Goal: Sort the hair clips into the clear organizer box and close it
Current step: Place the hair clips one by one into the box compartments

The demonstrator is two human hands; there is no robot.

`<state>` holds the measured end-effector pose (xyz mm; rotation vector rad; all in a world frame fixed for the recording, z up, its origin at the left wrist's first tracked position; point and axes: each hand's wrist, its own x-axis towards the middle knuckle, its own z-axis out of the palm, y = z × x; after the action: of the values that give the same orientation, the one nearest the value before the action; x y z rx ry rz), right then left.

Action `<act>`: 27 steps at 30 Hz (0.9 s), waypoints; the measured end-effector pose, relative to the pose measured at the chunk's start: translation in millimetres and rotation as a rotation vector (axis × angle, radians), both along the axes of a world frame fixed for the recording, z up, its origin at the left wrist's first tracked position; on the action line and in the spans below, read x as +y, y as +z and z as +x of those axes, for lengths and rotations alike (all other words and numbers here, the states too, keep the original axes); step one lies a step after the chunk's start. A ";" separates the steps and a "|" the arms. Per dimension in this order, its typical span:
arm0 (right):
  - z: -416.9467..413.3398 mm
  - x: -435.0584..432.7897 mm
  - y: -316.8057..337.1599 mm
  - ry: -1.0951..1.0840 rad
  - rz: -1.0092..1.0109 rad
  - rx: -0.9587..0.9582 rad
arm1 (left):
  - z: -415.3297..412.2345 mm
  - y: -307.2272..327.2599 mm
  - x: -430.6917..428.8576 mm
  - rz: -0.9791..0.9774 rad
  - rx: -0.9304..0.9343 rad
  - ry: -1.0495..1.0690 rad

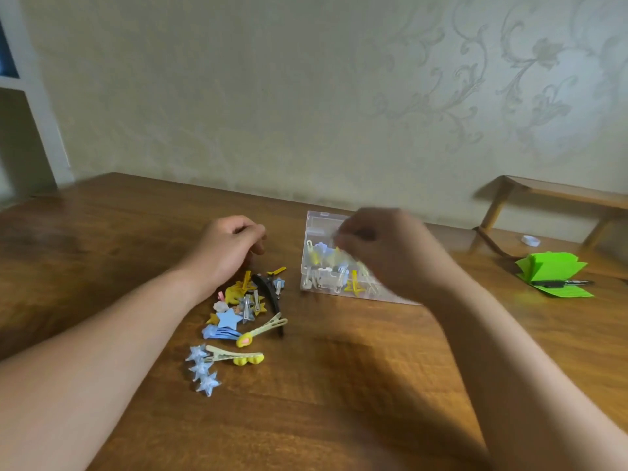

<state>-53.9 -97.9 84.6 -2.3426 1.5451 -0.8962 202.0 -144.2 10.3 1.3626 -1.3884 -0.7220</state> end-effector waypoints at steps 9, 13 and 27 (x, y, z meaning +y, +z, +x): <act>-41.6 -27.5 -18.3 -0.306 0.177 0.249 | 0.7 0.7 2.1 0.007 -0.042 -0.006; -40.0 -33.9 -22.3 -0.342 0.193 0.281 | 1.2 0.9 3.1 0.007 -0.063 -0.014; -35.4 -35.7 -31.1 -0.338 0.108 0.226 | 3.6 0.9 4.5 0.013 -0.103 -0.019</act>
<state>-89.3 -133.6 53.6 -2.2066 2.0691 -0.6042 205.6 -139.7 11.2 1.4148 -1.4818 -0.6825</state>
